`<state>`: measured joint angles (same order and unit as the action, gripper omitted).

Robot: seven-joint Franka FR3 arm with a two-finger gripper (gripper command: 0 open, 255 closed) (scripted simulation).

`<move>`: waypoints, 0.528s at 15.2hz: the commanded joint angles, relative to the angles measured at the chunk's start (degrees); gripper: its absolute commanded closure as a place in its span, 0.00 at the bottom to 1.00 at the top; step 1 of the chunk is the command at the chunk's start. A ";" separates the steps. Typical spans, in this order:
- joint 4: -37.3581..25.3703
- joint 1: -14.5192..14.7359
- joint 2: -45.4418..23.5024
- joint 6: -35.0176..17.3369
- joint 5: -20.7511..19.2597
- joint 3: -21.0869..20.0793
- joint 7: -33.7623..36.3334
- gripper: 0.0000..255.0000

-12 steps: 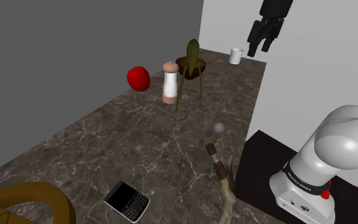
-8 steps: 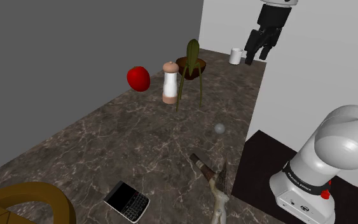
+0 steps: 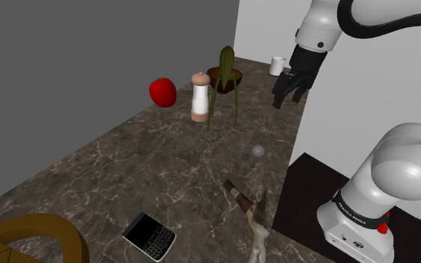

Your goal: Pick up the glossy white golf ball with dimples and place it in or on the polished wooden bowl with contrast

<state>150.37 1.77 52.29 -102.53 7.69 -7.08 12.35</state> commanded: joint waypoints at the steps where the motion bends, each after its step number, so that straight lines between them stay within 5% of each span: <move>1: 4.41 0.94 1.46 -3.78 2.28 -1.84 2.29 0.00; 8: 14.76 5.66 0.78 -17.86 11.35 -9.87 10.43 0.00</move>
<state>163.74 6.55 53.62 -117.81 17.43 -15.48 21.37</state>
